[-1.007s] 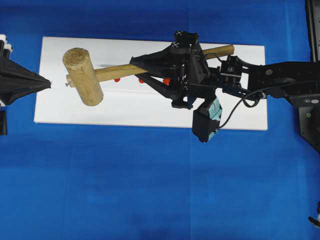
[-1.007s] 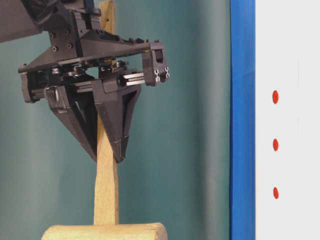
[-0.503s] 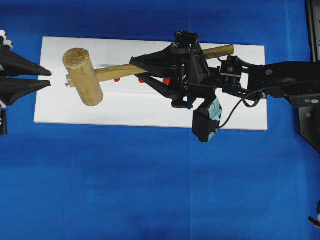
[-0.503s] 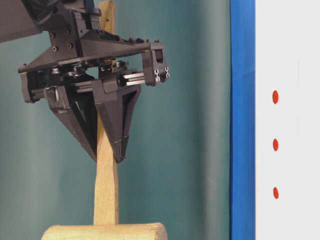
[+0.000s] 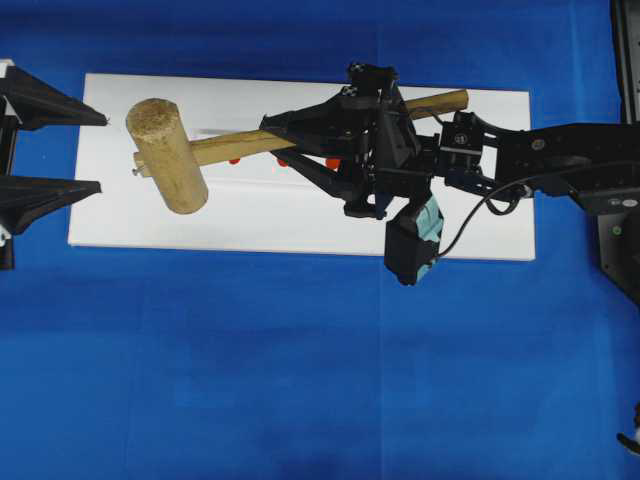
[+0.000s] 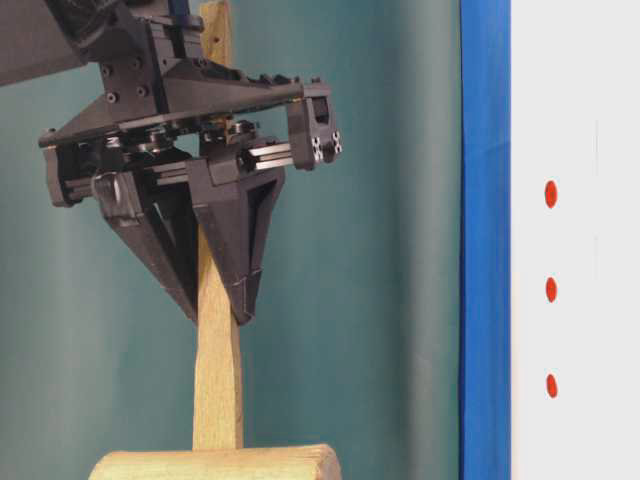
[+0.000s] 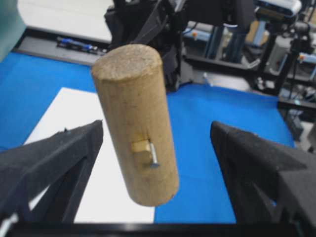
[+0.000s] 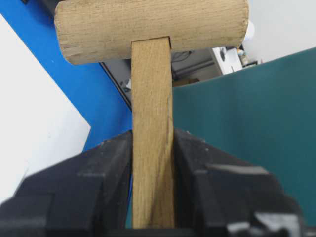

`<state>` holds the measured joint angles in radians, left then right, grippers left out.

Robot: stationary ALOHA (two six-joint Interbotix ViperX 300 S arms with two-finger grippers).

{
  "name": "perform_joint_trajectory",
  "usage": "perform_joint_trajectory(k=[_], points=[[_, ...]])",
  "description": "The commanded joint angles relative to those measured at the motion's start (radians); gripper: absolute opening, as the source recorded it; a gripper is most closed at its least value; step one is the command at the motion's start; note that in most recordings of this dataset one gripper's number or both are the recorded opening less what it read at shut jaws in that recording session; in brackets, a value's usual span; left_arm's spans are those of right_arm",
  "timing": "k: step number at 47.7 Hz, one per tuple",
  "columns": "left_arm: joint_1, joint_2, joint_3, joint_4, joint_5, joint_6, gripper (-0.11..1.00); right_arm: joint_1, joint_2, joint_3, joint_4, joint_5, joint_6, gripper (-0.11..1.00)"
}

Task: Hit the mark with a hammer.
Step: 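Move the left gripper in around the mallet head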

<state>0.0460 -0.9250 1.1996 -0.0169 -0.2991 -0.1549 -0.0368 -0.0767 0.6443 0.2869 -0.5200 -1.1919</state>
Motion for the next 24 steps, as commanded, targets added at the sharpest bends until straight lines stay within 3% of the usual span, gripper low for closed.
perform_joint_trajectory(k=[1, 15, 24], points=[[0.011, 0.061, -0.034, -0.002, -0.041, -0.003, 0.93, 0.003, -0.032, -0.021, 0.002, -0.008, 0.002, 0.09], [0.020, 0.267, -0.115, -0.002, -0.175, -0.003, 0.93, 0.003, -0.032, -0.023, 0.002, -0.008, 0.002, 0.09], [0.021, 0.383, -0.175, -0.002, -0.192, -0.003, 0.93, 0.003, -0.032, -0.025, 0.000, -0.008, 0.002, 0.09]])
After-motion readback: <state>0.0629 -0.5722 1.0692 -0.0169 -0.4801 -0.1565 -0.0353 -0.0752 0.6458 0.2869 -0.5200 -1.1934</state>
